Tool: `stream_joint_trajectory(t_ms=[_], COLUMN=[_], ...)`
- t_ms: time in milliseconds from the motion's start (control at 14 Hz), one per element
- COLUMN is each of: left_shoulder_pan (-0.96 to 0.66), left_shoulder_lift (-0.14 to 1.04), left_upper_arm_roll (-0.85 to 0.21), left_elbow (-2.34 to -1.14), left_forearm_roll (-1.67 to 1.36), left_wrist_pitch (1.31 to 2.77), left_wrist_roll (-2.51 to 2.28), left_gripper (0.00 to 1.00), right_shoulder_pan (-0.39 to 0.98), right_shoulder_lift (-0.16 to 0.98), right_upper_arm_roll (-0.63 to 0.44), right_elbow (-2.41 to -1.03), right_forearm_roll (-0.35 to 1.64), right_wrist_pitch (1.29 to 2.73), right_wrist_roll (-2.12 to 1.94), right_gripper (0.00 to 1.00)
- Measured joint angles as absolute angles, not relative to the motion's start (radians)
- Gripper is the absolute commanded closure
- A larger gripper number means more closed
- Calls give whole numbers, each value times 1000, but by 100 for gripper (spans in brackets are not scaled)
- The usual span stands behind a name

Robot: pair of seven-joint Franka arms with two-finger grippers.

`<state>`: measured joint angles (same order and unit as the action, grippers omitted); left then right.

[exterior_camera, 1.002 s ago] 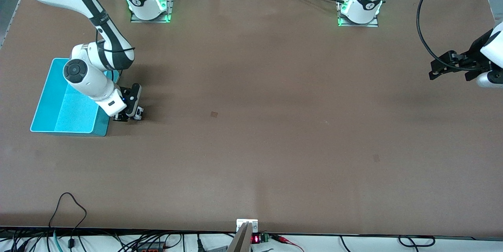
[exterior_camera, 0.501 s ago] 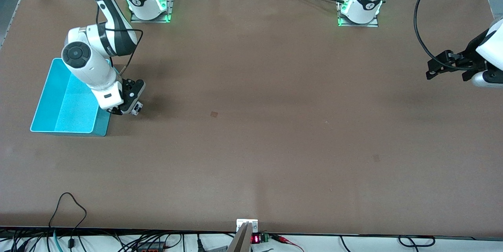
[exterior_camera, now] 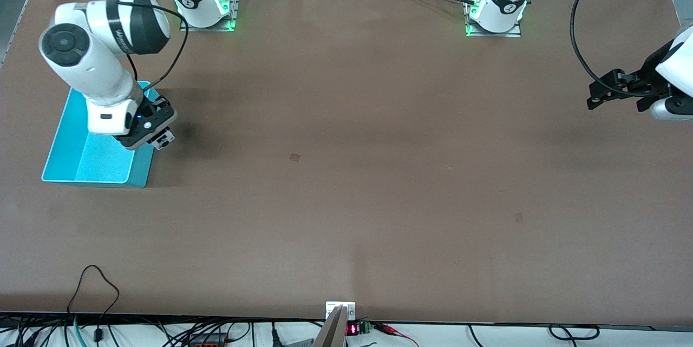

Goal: Wind and store white jeep toy
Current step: 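Lift the jeep with the right gripper over the turquoise bin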

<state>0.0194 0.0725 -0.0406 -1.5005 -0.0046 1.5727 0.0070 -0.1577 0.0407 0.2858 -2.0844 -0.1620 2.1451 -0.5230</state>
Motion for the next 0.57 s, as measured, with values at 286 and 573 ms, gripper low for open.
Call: stream_joint_trajectory(t_ms=[286, 573], left_shoulder_pan=[19, 19], left_shoulder_lift=[69, 68], left_upper_arm_roll=[-42, -42], left_elbow=[-1500, -1500], left_forearm_roll=[-5, -5], left_wrist_pitch=[1573, 1573], left_wrist_roll=[7, 7], left_gripper=[0, 0], right_shoulder_pan=[-162, -166], right_shoulder_lift=[29, 28], right_upper_arm_roll=[227, 146], right_elbow=[-2005, -1990], right_forearm_roll=[-145, -111], right_wrist_pitch=[2011, 1961], right_wrist_roll=[-373, -260], right_gripper=[100, 100])
